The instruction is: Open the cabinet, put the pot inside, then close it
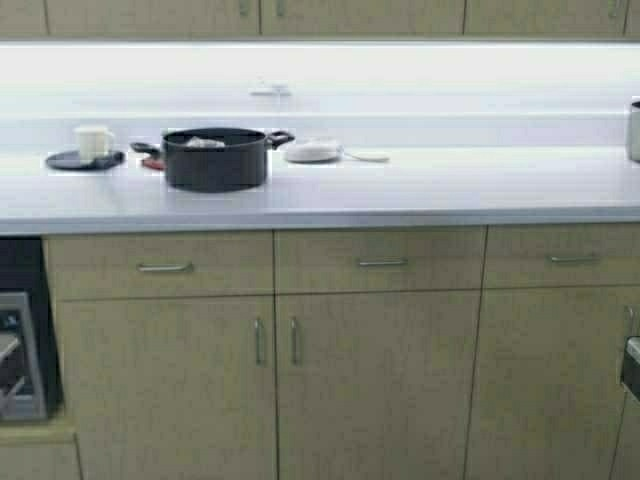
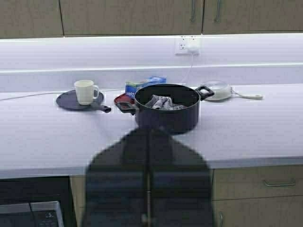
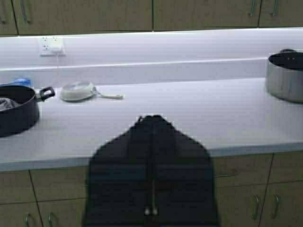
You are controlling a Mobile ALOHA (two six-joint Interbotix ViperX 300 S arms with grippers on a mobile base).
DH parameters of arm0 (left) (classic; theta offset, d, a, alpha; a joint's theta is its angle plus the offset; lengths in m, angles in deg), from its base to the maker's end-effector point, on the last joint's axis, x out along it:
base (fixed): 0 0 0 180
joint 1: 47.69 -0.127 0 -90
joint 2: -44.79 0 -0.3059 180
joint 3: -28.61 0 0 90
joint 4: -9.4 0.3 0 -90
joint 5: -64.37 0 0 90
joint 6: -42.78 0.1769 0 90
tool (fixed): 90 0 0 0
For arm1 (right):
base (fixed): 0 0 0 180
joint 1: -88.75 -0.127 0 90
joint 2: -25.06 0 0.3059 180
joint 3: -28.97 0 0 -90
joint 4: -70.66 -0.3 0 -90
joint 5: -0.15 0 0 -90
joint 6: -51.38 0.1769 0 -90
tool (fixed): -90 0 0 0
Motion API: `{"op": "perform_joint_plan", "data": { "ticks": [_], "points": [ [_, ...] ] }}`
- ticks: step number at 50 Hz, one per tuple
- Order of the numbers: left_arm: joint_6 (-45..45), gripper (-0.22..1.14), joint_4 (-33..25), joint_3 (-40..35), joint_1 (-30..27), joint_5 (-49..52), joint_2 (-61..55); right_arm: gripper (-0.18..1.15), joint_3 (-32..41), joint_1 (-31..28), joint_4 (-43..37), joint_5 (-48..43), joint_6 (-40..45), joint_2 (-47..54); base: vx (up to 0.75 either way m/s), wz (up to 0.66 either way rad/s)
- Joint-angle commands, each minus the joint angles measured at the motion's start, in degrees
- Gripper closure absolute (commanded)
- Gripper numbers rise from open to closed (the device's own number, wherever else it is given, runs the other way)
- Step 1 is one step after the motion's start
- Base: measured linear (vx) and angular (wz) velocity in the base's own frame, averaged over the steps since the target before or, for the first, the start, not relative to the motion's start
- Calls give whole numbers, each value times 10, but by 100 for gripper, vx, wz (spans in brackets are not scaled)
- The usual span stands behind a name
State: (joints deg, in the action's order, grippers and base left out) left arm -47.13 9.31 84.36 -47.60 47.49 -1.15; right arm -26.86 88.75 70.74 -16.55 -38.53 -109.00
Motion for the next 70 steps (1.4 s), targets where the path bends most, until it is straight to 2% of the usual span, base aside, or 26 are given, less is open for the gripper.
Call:
{"op": "perform_joint_plan", "data": {
  "ticks": [1,5,13,42,55,70],
  "points": [
    [-1,93,4,0,2,2,0,93,-6,-3,-1,-2,5,0,3,2],
    [-2,84,4,0,2,2,0,88,-10,-3,-1,-2,8,-3,4,0],
    [-7,89,4,2,2,2,0,91,-11,-3,0,-2,7,-4,8,-6],
    [-23,89,4,4,2,2,-1,91,-10,-3,4,-2,7,11,17,-5],
    [-17,89,4,0,2,2,-26,91,-14,-3,5,-1,5,7,31,17],
    [-17,89,30,-2,2,2,-28,91,-18,-3,5,-2,9,-6,35,20]
  ]
}}
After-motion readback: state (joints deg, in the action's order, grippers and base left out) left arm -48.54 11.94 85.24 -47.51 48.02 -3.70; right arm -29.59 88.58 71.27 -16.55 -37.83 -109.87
